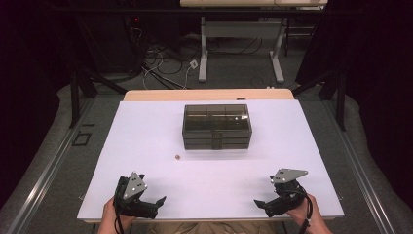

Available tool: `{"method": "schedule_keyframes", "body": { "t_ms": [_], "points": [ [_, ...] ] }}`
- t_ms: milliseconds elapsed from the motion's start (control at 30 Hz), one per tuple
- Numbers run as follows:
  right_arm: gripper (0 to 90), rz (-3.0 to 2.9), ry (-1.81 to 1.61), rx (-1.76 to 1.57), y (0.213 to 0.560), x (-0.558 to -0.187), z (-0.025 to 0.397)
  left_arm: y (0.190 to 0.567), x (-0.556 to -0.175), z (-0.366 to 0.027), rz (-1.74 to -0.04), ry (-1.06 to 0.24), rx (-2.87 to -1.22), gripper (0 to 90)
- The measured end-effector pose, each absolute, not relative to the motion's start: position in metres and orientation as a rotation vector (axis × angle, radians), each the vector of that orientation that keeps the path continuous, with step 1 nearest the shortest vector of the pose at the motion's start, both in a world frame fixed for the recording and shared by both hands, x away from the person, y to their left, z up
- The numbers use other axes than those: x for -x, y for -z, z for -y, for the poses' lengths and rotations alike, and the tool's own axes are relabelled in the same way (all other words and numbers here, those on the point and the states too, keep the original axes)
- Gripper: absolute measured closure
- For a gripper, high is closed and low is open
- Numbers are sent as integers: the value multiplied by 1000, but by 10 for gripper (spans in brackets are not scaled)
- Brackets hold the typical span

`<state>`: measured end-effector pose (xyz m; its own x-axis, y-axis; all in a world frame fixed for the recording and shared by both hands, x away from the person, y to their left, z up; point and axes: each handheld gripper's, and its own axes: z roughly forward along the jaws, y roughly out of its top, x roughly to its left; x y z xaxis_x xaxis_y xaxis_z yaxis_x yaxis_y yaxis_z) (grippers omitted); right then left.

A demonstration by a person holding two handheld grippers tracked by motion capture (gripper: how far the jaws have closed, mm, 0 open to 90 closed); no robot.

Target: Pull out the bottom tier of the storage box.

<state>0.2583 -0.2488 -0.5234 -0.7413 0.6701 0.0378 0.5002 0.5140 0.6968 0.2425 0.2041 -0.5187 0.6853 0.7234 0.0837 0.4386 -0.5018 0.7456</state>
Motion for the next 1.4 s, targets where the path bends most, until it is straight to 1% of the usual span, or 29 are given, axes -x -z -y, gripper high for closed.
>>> {"method": "schedule_keyframes", "body": {
  "t_ms": [300,1200,1400],
  "points": [
    [0,-2535,-1023,-978,519,-258,238,519,-243,-206,-890,-514,-2168,0],
    [0,-2596,-972,-991,519,-294,194,520,-244,-206,-900,-516,-2168,0],
    [0,-2607,-966,-998,519,-299,190,521,-244,-205,-896,-511,-2175,0]
  ]
}}
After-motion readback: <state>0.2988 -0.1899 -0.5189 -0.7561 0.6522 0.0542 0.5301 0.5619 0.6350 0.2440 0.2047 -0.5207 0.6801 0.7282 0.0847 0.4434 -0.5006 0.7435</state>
